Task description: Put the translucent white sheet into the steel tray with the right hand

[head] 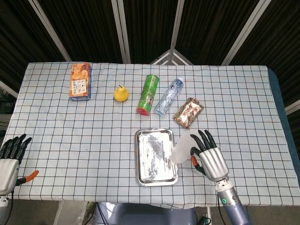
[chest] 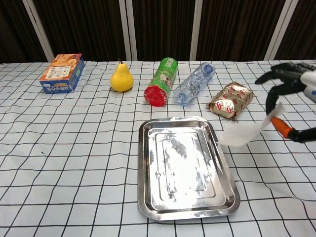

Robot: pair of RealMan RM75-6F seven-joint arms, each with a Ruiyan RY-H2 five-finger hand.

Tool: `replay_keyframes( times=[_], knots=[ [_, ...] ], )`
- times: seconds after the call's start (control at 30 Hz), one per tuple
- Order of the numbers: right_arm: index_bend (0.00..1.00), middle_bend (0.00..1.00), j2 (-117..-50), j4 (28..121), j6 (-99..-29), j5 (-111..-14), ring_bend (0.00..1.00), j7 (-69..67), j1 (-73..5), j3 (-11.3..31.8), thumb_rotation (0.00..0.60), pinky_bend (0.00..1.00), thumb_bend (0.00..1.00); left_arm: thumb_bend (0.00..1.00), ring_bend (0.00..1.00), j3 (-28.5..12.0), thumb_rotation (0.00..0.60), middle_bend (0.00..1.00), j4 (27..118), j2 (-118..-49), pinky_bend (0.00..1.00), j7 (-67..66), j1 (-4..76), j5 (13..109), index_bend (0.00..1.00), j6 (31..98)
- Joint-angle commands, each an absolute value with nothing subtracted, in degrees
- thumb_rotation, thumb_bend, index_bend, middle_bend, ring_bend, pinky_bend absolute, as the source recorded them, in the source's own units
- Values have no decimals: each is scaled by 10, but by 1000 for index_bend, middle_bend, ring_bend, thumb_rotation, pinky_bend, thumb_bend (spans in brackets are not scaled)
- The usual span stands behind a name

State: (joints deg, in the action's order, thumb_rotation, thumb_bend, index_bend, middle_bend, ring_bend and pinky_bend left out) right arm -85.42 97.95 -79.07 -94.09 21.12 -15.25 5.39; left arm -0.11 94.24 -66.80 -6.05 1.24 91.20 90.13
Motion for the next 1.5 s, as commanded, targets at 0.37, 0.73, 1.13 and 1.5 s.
replay_keyframes(
  times=[0.37,0.73,1.13,1.5],
  knots=[
    [653,196,-918,1095,-760,-938,0,307,-219,112,600,0,564,65,0,0,600,0,941,-668,0,-60,13,913,0,901],
    [654,196,-996,1090,-750,-883,0,337,-261,161,600,0,576,65,0,0,600,0,939,-667,0,-55,14,913,0,897],
    [654,198,-1086,1045,-783,-866,0,308,-269,142,600,0,576,65,0,-1,600,0,938,-668,0,-56,15,911,0,896],
    [654,198,-1105,965,-805,-827,0,265,-221,67,600,0,576,65,0,1,600,0,935,-668,0,-55,15,916,0,898]
  ],
)
